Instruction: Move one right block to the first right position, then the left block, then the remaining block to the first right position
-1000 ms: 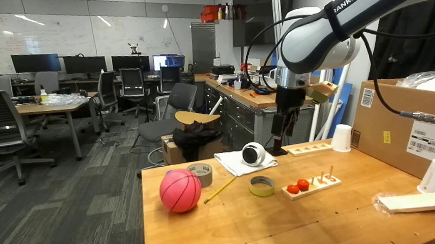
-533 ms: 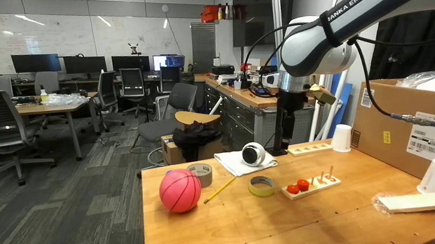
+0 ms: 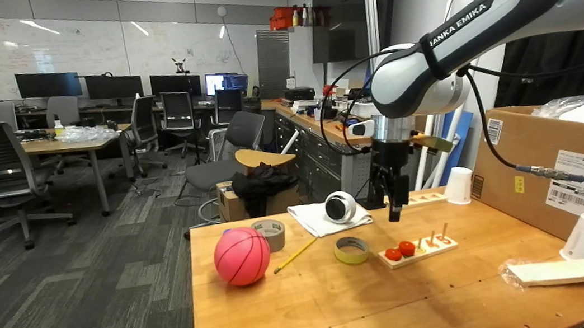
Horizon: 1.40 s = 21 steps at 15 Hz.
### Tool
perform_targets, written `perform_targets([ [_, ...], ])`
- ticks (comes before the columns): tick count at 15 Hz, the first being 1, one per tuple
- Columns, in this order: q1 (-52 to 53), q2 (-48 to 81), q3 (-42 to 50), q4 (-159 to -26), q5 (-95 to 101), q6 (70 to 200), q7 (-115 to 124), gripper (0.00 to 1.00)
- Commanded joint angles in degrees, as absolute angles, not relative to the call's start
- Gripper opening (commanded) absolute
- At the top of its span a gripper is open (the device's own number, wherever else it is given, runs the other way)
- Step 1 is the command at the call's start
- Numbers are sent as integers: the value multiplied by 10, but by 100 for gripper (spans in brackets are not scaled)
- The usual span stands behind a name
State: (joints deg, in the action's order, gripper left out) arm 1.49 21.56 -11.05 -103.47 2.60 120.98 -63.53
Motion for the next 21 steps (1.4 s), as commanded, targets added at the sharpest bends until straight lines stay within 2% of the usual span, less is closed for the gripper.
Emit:
perform_targets([
  [1, 20, 216, -105, -1034, 24, 1208, -636, 100],
  [6, 23, 219, -108, -1030, 26, 1207, -646, 100],
  [11, 28, 246, -102, -1023, 101, 1274, -725, 100],
  [21, -17, 329, -85, -955, 78, 1233, -850, 100],
])
